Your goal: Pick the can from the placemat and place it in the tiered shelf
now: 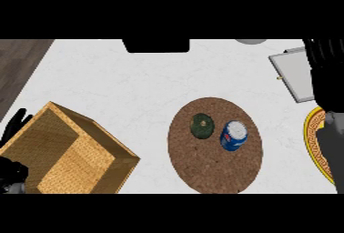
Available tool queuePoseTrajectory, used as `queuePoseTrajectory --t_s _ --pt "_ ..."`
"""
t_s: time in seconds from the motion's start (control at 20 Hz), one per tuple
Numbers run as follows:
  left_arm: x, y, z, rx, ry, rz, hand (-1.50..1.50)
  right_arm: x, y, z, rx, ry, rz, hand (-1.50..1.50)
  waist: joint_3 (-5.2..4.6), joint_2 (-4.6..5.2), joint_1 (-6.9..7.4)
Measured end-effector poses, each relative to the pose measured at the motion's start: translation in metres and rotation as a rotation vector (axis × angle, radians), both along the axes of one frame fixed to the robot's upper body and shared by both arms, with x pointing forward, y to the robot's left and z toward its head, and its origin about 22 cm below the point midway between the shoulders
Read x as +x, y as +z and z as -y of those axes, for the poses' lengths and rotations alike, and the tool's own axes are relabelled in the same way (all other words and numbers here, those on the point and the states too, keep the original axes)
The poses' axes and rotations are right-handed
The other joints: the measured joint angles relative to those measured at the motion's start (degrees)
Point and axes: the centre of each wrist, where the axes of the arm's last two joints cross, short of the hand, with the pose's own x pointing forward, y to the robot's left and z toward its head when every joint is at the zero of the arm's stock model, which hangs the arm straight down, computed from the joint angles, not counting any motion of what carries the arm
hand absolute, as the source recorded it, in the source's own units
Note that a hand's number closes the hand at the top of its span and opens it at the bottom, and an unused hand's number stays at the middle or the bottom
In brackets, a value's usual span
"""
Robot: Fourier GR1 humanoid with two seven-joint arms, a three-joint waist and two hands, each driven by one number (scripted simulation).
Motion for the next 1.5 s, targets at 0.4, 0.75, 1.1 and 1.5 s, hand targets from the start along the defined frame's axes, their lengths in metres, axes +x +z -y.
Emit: queuePoseTrajectory --t_s 0.4,0.75,1.1,1.5 --pt "-0.006 0.022 -0.010 0.012 -0.194 -0.083 0.00 0.000 -0.029 -0.049 -0.303 0.064 -0.052 1.50 -3.25 1.40 -2.17" --pt "-0.009 0.021 -0.015 0.000 -0.267 -0.175 0.00 -0.039 -0.093 -0.113 -0.507 -0.084 -0.082 -1.50 -3.73 1.18 -3.53" --pt "-0.006 0.024 -0.008 -0.027 -0.265 -0.218 0.00 -0.067 -0.105 -0.142 -0.746 -0.167 -0.148 -1.50 -4.16 0.62 -4.52" --pt "-0.006 0.026 -0.004 -0.058 -0.276 -0.240 0.00 -0.070 -0.078 -0.152 -1.143 -0.172 -0.369 -1.50 -4.50 0.48 -4.51"
